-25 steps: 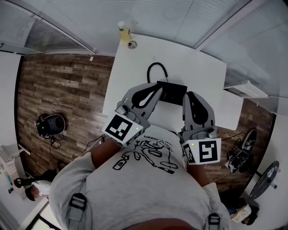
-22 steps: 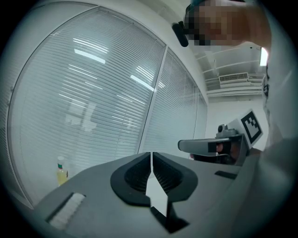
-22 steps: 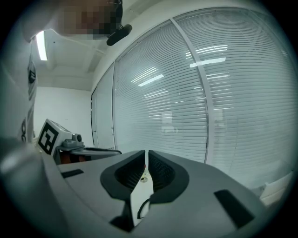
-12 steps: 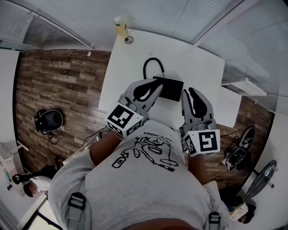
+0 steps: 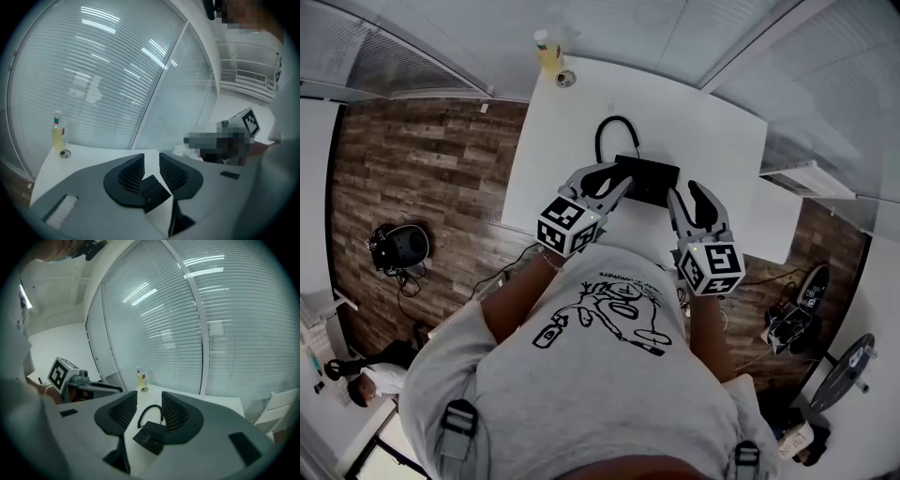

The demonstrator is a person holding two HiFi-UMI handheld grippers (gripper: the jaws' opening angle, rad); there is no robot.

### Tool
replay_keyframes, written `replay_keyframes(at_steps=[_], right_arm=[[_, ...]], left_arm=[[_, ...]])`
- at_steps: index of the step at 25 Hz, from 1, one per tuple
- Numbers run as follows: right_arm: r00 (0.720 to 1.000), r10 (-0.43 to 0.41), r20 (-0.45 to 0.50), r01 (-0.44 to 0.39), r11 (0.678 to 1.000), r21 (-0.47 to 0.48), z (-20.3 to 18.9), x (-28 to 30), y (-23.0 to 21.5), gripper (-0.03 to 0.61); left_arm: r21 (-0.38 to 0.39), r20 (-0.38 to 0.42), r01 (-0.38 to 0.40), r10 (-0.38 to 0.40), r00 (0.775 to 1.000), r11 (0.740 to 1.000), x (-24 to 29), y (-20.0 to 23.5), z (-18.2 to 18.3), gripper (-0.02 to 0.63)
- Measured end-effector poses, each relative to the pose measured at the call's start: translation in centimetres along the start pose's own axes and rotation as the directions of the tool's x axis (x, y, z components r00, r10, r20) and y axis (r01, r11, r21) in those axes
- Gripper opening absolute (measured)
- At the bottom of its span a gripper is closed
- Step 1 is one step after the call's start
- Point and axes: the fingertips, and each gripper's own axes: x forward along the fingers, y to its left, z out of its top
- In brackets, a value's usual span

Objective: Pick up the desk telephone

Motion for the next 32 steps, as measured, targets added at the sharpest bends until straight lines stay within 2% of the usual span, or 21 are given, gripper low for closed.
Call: replay_keyframes(at_steps=[6, 10, 17, 26, 32], right_arm=[[0.996, -0.002, -0.086, 0.006, 0.999, 0.046, -4.6, 2.1, -2.1, 0.152], [0.989, 0.001, -0.15, 0.009, 0.998, 0.068, -8.1, 3.6, -3.3, 0.16], [0.968, 0.012, -0.25, 0.018, 0.993, 0.117, -13.4, 5.7, -4.6, 0.175], [0.952, 0.013, -0.307, 0.04, 0.986, 0.165, -17.2, 7.1, -6.3, 0.187], [0.942, 0.023, -0.336, 0.045, 0.98, 0.191, -19.0, 8.1, -6.8, 0.195]], left_arm=[[-0.075, -0.096, -0.021, 0.014, 0.995, 0.997, 1.7, 2.7, -5.7, 0.089], [-0.126, -0.162, -0.016, -0.004, 0.987, 0.992, 2.9, 3.9, -9.2, 0.089], [-0.29, -0.22, -0.009, -0.057, 0.974, 0.957, 4.7, 5.9, -13.7, 0.123], [-0.276, -0.336, -0.033, -0.064, 0.94, 0.961, 6.5, 7.9, -19.3, 0.149], [-0.312, -0.376, -0.037, -0.088, 0.922, 0.949, 7.7, 8.6, -21.3, 0.189]])
